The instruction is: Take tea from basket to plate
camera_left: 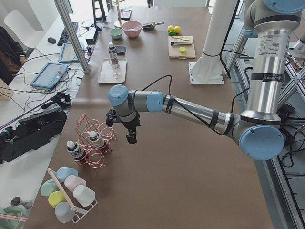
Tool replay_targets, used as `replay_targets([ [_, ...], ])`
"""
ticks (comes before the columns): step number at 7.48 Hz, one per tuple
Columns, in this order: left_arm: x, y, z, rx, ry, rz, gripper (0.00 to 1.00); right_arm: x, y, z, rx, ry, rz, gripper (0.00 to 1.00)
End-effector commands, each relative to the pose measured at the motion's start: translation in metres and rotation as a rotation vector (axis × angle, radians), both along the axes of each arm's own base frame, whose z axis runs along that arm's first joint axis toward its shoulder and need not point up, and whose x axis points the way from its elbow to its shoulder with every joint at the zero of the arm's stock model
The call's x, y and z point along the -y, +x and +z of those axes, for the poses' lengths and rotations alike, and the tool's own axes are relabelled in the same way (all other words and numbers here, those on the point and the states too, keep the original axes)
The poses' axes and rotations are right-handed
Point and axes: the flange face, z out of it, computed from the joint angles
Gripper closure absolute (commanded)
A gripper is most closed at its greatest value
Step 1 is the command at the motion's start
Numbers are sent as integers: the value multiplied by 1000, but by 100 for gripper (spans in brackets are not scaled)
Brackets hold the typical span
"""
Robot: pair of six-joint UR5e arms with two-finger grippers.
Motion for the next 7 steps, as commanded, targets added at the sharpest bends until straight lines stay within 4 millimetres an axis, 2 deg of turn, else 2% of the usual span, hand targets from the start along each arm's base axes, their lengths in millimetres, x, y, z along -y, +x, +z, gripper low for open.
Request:
replay_targets([
  [1, -13, -6, 7, 2, 164, 183, 1, -3, -1, 5, -2, -9, -3, 0],
  [2, -10, -4, 21, -16, 188, 237, 1, -3, -1, 5, -4, -9, -1, 0],
  [7, -8, -1, 17, -14, 259, 247, 1, -4, 0, 8, -4, -13, -5, 0],
])
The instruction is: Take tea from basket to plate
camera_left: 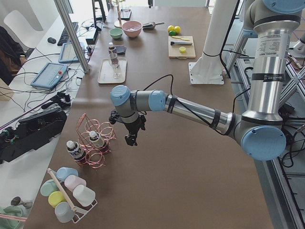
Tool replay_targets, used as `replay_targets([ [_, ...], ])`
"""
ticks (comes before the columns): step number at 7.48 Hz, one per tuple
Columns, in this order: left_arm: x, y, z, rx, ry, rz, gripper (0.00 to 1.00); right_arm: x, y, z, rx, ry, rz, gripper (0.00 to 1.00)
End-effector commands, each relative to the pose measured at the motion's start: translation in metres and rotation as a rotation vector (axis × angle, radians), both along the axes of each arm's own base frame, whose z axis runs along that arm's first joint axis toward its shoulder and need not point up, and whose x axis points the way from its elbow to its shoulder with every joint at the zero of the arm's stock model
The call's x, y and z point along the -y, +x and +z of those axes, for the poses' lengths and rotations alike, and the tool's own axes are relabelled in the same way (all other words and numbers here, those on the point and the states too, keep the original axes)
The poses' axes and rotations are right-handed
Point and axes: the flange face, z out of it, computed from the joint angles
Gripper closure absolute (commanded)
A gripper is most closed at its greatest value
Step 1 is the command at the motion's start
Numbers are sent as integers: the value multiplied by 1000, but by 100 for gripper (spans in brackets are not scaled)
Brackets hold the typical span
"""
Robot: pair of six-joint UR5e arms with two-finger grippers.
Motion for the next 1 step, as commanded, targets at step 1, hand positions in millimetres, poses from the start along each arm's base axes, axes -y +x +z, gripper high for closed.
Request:
replay_targets([
  [1, 1, 1, 1, -5, 35, 5, 1, 0, 0, 1, 0, -1, -1, 0],
])
